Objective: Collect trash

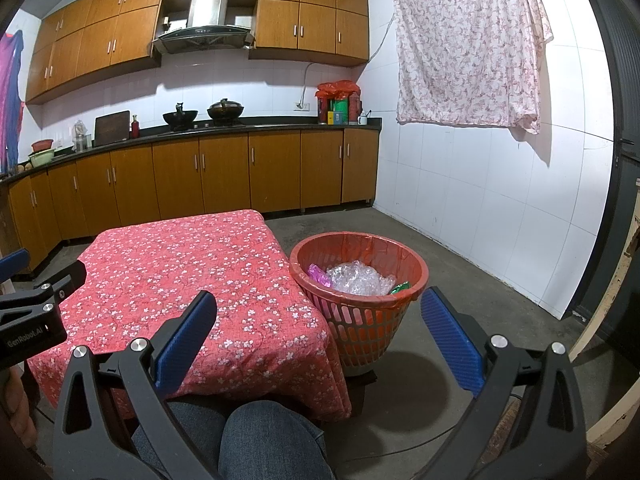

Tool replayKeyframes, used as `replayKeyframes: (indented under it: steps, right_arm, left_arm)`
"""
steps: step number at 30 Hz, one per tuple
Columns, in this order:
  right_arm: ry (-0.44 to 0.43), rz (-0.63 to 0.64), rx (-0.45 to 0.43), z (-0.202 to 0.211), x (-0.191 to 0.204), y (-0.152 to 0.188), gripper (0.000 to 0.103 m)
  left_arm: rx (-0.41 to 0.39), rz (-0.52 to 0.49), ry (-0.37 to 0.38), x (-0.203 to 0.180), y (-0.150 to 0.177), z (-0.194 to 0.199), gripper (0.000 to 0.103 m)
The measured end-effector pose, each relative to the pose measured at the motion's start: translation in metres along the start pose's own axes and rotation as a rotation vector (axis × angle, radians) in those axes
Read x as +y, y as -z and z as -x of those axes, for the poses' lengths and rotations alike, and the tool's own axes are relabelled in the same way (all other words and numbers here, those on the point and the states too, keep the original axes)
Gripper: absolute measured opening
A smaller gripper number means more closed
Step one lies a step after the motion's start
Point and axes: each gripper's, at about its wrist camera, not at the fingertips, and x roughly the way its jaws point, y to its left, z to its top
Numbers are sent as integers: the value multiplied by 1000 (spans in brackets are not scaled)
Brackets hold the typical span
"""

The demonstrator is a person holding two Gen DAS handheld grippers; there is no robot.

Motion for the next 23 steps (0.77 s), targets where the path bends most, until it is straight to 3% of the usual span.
replayKeyframes:
  steps: [23]
  right_arm:
    - [-2,1,0,-1,-2,0,101]
  left_arm:
    - [17,14,-1,-11,8,-2,99]
